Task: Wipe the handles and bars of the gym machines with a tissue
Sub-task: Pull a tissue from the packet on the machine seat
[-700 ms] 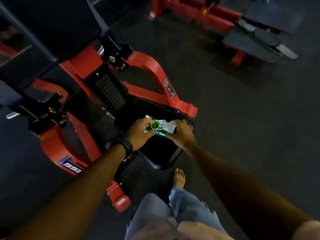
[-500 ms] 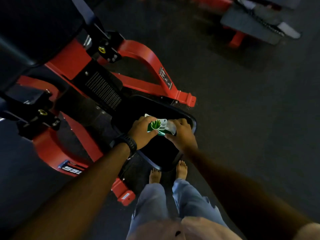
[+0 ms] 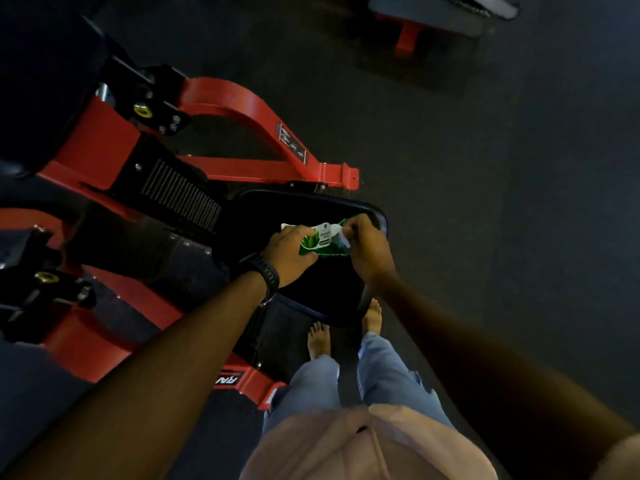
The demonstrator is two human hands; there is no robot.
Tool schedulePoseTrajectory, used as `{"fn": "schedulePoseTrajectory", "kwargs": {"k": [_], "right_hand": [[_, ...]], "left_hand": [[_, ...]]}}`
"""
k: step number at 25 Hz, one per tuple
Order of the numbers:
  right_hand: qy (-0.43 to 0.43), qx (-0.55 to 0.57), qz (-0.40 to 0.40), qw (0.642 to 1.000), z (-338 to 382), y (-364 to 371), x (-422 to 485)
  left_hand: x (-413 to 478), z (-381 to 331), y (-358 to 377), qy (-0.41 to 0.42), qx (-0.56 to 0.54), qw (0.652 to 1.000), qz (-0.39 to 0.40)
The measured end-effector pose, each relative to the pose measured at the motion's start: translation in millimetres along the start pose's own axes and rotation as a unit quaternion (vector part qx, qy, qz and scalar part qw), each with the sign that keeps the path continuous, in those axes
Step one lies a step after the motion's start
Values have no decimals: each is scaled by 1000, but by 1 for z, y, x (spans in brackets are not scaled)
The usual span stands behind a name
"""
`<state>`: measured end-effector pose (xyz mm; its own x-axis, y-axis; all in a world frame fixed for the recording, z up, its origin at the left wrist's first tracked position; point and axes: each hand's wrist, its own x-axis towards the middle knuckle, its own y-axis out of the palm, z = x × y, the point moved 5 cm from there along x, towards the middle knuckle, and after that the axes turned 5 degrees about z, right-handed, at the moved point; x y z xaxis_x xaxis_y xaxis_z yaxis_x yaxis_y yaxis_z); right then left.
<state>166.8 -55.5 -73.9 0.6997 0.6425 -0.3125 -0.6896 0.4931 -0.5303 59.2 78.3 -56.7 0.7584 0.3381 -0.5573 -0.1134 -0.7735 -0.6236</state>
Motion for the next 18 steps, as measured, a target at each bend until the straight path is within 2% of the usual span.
{"fn": "schedulePoseTrajectory", "kwargs": {"k": [3, 5, 8, 10, 12, 14, 16, 18], "right_hand": [[-1, 49, -59, 997, 8, -24, -12], [-14, 55, -99, 993, 12, -41, -19], [-17, 128, -164, 978, 19, -79, -29], [-12, 140, -170, 975, 20, -106, -39], [30, 180, -144, 973, 11, -127, -50], [88, 280, -147, 945, -1, -148, -70], [141, 375, -193, 896, -19, -175, -98], [172, 387, -229, 877, -41, -203, -129]], "left_hand": [[0, -16, -12, 19, 28, 999, 5], [1, -28, -19, 32, 22, 999, 11], [2, -55, -25, 63, 5, 998, 24], [4, -79, -26, 78, -2, 996, 34], [9, -106, -23, 99, 5, 994, 46], [14, -138, -14, 131, 14, 989, 67], [16, -175, 2, 162, 32, 982, 90], [16, -214, 24, 185, 65, 974, 118]]}}
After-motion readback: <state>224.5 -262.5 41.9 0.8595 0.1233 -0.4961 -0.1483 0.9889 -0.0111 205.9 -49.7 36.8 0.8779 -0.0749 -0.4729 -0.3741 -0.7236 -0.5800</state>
